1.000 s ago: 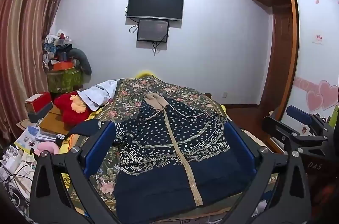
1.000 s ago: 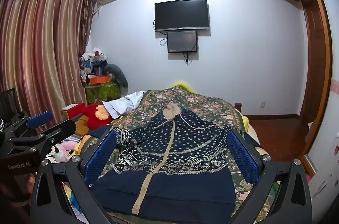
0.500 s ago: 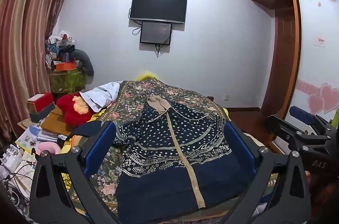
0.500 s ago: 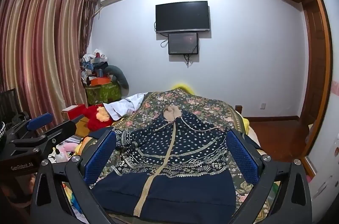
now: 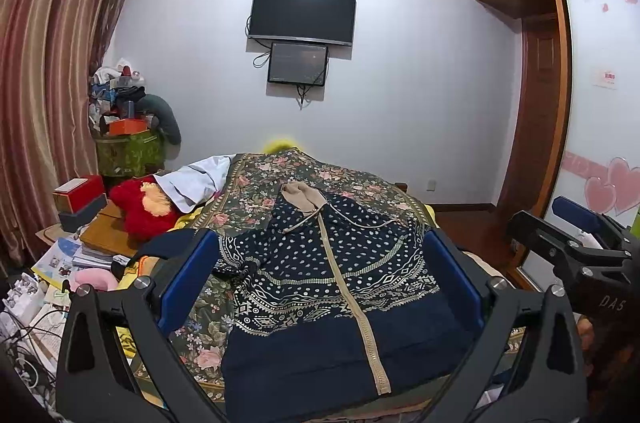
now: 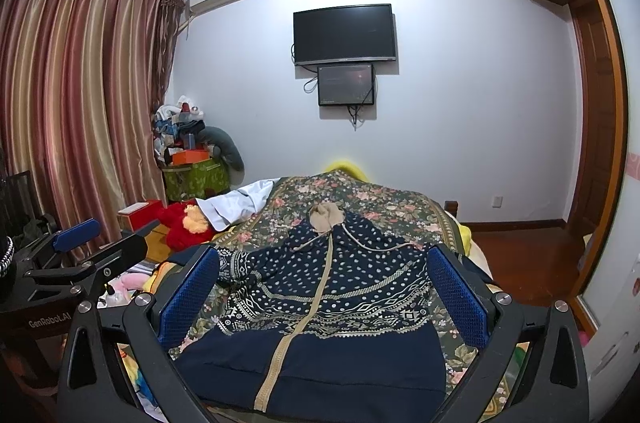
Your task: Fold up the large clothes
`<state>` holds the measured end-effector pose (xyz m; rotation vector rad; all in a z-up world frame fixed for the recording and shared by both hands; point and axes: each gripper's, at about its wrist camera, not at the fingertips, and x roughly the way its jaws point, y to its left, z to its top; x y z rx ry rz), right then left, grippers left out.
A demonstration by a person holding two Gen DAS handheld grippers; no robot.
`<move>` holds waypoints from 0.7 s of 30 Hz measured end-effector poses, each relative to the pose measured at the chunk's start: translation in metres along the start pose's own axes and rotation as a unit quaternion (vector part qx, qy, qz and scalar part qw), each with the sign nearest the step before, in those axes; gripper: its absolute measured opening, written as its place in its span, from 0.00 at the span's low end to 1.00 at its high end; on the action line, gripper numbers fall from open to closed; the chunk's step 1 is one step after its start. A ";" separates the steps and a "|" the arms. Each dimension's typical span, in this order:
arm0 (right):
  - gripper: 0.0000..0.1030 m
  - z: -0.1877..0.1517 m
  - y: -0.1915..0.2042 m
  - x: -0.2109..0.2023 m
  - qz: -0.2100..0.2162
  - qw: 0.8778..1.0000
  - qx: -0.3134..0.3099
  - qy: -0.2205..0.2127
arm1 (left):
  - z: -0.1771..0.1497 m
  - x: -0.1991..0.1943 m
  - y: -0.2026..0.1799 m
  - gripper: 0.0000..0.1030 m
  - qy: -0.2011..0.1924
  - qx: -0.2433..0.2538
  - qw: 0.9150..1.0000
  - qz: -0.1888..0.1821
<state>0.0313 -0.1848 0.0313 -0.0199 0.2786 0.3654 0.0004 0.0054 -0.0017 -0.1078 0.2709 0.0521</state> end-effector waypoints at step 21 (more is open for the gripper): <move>1.00 0.000 -0.002 0.002 0.000 1.000 0.001 -0.001 | 0.000 -0.002 -0.002 1.00 -0.002 0.005 1.000 -0.007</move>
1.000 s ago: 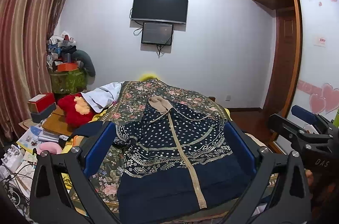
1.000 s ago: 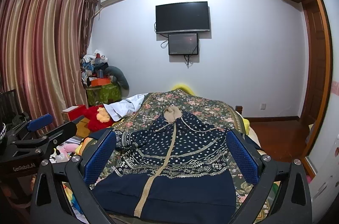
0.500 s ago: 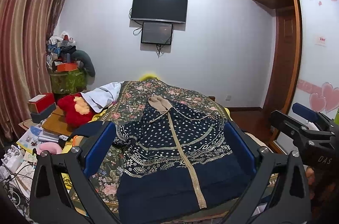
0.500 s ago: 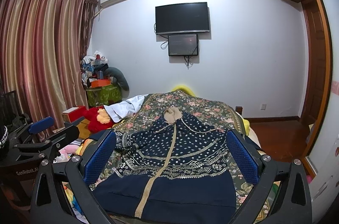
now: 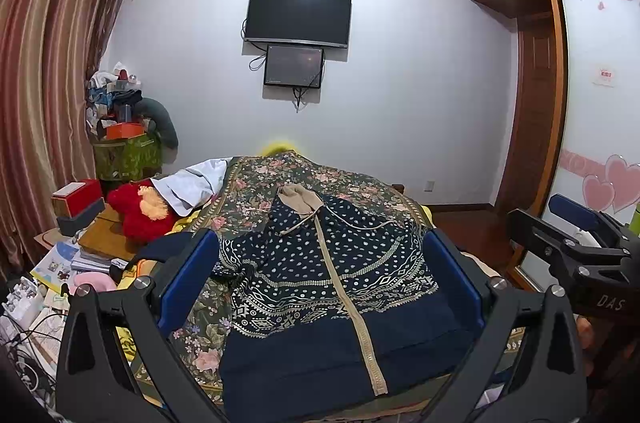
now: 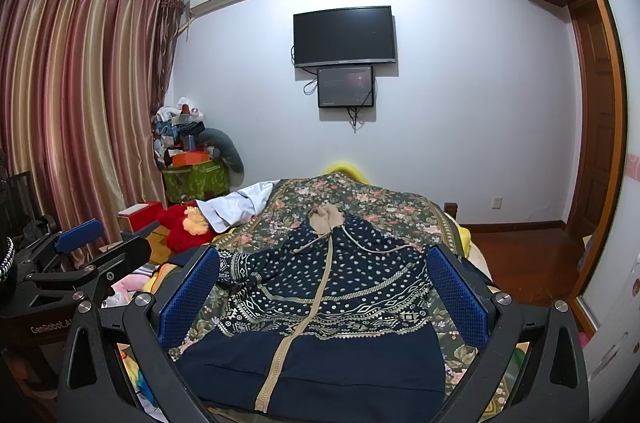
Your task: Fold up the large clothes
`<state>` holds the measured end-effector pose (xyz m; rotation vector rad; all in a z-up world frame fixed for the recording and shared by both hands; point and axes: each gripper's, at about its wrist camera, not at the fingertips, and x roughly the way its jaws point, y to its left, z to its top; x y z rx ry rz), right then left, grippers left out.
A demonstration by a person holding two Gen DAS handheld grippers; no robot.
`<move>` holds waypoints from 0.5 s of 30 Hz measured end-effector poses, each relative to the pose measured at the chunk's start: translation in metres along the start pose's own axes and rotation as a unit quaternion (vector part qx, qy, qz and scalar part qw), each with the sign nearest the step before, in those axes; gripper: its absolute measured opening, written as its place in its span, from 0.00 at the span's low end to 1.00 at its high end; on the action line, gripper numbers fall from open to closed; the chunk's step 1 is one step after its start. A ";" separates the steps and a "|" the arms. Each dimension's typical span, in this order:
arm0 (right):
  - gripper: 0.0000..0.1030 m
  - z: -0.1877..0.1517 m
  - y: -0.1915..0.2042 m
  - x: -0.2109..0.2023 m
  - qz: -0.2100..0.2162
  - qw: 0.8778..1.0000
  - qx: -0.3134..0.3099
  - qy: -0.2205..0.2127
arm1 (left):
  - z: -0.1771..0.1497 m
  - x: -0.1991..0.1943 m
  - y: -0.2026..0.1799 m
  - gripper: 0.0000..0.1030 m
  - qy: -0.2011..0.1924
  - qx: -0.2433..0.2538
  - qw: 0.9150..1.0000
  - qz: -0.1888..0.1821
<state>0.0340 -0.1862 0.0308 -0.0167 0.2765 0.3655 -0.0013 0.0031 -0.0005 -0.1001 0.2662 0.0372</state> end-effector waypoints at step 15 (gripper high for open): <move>1.00 0.000 0.001 0.000 -0.001 1.000 -0.001 0.001 | -0.001 0.002 0.000 1.00 -0.002 -0.001 1.000 0.001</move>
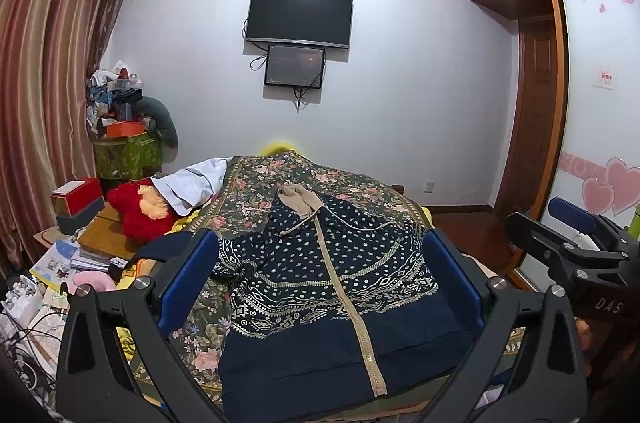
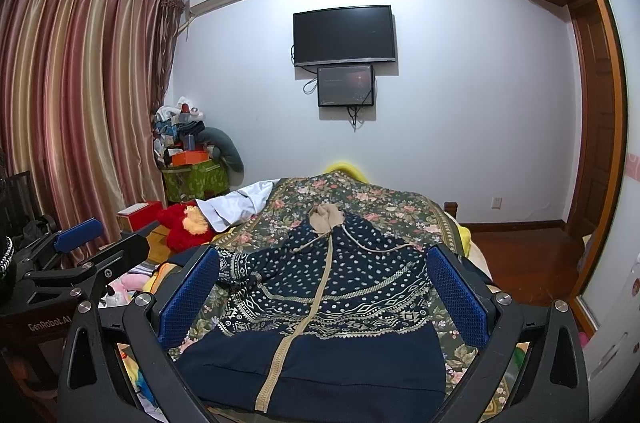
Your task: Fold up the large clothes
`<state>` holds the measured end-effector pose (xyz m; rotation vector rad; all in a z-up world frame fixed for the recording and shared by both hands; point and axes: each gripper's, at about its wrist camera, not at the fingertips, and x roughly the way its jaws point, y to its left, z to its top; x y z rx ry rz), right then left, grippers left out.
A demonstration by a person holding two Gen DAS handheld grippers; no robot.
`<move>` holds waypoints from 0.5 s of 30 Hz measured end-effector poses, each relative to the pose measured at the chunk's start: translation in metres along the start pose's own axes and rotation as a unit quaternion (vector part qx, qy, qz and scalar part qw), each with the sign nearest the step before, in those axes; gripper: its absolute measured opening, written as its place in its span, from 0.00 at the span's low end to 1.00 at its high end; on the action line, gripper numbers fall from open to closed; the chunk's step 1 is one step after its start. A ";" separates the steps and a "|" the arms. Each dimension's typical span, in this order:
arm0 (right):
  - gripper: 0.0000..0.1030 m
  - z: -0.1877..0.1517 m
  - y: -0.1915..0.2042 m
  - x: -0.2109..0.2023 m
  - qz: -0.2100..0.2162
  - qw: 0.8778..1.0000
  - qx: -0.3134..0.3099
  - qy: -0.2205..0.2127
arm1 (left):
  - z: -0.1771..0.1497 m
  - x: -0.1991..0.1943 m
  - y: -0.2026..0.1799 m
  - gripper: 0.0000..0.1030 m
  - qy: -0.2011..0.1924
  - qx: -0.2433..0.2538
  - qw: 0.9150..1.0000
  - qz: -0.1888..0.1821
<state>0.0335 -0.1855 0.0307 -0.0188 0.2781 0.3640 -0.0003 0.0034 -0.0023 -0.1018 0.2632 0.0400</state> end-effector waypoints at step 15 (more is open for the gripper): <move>1.00 -0.001 0.002 0.004 0.002 1.000 0.003 0.005 | 0.000 0.002 0.003 1.00 -0.002 -0.005 1.000 0.001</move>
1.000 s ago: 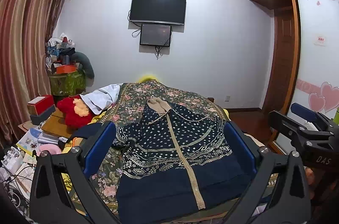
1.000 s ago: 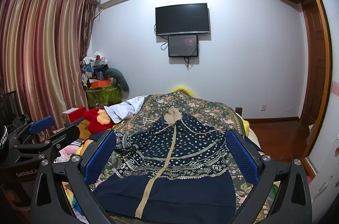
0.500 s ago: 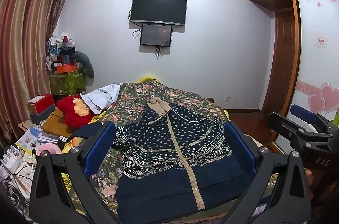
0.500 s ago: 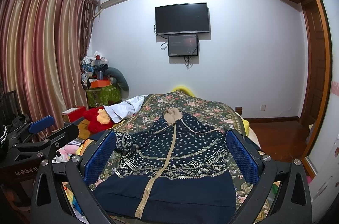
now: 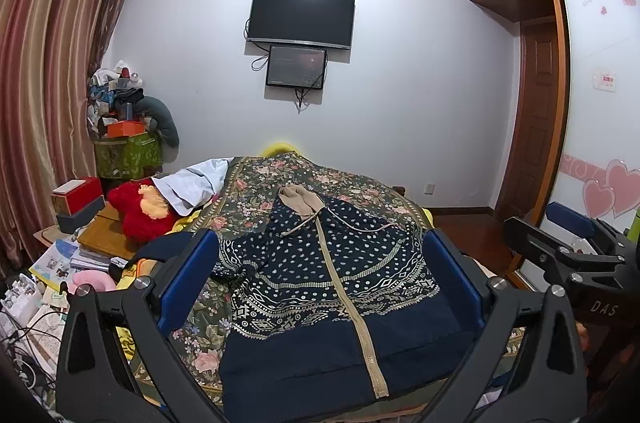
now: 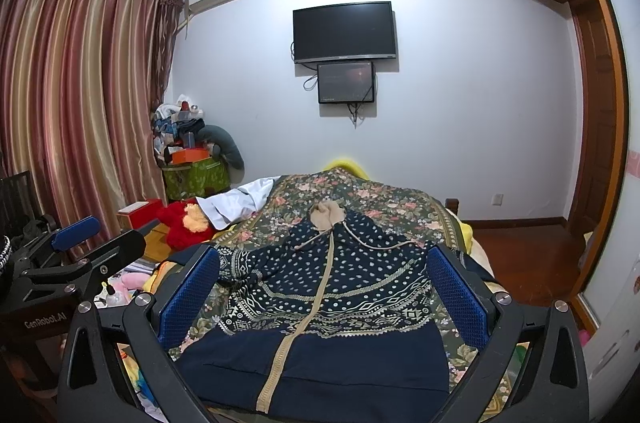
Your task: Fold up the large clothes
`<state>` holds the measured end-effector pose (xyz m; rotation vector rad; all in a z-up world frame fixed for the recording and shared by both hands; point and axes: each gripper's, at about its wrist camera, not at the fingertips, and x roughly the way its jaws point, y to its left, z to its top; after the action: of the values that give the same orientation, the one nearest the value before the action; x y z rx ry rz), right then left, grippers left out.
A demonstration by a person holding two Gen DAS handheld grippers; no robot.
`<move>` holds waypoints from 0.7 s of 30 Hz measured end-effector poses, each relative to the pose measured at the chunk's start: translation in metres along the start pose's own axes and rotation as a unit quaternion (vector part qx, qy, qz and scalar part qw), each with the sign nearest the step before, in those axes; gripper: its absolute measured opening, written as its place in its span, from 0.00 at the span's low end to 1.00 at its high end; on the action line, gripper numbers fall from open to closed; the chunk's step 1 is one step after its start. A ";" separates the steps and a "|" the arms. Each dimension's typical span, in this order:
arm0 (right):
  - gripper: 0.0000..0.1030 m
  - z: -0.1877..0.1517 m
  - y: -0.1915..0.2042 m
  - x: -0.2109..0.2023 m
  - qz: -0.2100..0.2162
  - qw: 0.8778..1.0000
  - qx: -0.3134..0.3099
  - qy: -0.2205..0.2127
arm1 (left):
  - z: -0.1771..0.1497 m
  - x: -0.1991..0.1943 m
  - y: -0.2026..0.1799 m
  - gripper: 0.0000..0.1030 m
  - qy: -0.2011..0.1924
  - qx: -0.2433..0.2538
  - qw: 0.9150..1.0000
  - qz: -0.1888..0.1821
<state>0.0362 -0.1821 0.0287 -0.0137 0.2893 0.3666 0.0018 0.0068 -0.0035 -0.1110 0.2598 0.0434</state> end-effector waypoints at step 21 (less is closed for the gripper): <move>1.00 0.014 -0.002 0.190 0.014 0.993 0.000 0.119 | -0.004 0.136 0.121 0.99 0.083 0.004 0.991 0.109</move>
<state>0.2101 -0.1160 -0.0111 -0.0537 0.5250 0.3929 0.1248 0.1303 -0.0553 -0.0773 0.4379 0.2514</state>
